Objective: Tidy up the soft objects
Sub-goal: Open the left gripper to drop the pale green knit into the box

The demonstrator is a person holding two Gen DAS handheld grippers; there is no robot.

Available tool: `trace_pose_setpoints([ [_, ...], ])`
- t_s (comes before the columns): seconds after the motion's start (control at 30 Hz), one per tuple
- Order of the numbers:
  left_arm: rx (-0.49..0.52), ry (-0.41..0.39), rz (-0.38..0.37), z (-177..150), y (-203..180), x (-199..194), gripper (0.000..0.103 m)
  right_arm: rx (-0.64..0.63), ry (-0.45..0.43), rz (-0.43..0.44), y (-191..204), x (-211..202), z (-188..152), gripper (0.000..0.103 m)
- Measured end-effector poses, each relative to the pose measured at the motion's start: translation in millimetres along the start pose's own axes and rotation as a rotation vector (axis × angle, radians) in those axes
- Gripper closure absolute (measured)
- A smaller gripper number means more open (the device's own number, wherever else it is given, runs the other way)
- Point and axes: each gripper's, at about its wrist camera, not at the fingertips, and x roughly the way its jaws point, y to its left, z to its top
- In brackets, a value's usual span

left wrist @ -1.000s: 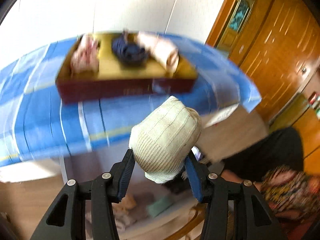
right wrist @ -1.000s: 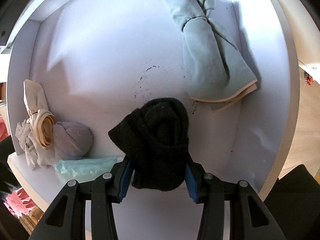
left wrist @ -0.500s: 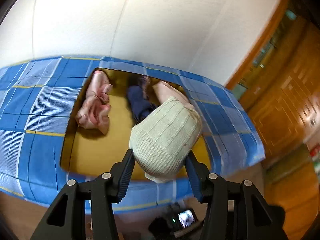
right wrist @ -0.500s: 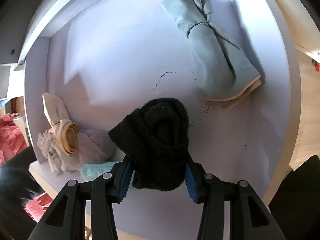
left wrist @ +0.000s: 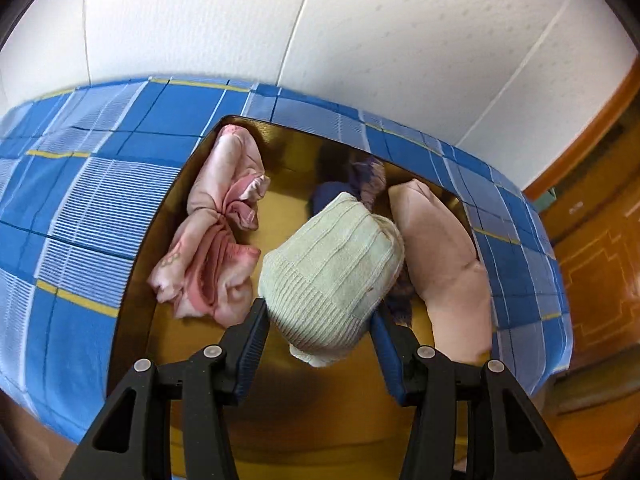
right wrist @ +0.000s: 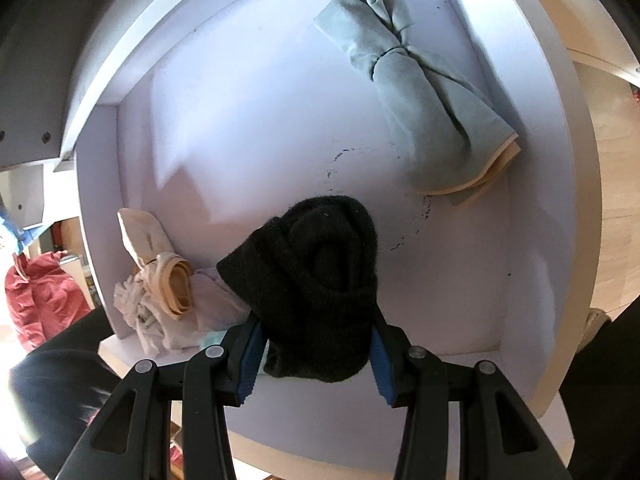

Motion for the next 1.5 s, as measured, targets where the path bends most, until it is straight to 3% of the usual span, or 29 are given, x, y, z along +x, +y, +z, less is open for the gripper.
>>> trace_pose_setpoints([
  [0.3, -0.086, 0.018, 0.041, 30.7, 11.7, 33.5, 0.053, 0.025, 0.000, 0.057, -0.6, -9.1, -8.6, 0.056],
  [0.63, -0.010, 0.040, 0.105, 45.0, 3.5, 60.9, 0.054, 0.046, -0.010, 0.088, 4.3, -5.5, -11.5, 0.056],
  [0.77, 0.052, 0.039, 0.114, 49.4, -2.8, 65.4, 0.050, 0.050, -0.014, 0.096, 5.4, -6.4, -11.6, 0.056],
  [0.8, 0.059, 0.034, 0.110, 50.0, -3.7, 63.1, 0.047, 0.050, -0.017, 0.096, 6.2, -6.6, -11.6, 0.056],
  [0.87, 0.050, 0.008, 0.092, 51.5, -3.0, 54.1, 0.032, 0.046, -0.019, 0.096, 5.1, -9.4, -10.5, 0.056],
  [1.1, 0.065, -0.110, 0.075, 43.4, 3.7, 6.2, 0.026, 0.046, -0.026, 0.084, 6.5, -9.5, -11.6, 0.056],
  [1.2, 0.054, -0.174, 0.051, 31.0, 11.9, -20.0, 0.012, 0.048, -0.031, 0.083, 7.5, -9.8, -12.1, 0.056],
  [1.37, 0.054, -0.239, -0.019, -5.1, 28.8, -58.8, 0.010, 0.049, -0.036, 0.074, 7.8, -9.8, -11.8, 0.056],
  [1.5, 0.105, -0.270, -0.030, -48.1, 37.1, -83.4, 0.010, 0.055, -0.042, 0.080, 7.8, -11.2, -12.9, 0.056],
])
